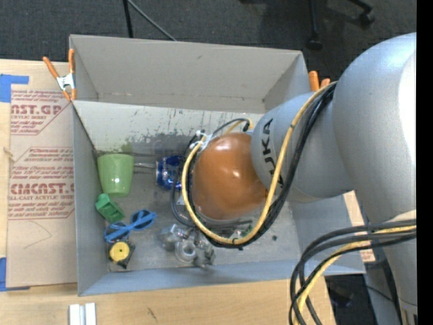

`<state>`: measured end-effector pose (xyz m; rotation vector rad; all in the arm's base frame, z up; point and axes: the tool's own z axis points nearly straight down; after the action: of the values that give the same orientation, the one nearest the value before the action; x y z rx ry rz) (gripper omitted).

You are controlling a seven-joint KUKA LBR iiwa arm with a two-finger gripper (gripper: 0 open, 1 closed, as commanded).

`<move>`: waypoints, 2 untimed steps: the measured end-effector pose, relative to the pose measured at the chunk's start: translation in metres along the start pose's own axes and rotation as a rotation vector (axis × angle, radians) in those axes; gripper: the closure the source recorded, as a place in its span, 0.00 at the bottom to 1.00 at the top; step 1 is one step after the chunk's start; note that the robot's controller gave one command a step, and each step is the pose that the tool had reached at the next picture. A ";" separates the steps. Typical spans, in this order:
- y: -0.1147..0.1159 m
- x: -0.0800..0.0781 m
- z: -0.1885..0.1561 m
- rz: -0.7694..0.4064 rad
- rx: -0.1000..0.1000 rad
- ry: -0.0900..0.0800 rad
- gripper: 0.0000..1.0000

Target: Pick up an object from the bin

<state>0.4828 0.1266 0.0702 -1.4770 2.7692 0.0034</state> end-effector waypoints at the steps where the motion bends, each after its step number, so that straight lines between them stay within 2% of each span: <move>1: 0.000 -0.001 -0.038 0.001 0.002 0.000 1.00; 2: 0.000 -0.003 -0.071 0.002 0.002 0.000 1.00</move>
Offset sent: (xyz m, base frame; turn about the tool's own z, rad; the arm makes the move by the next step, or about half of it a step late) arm 0.0001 -0.0002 0.0362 0.0000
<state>0.4838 0.1289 0.1416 -1.4737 2.7696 0.0009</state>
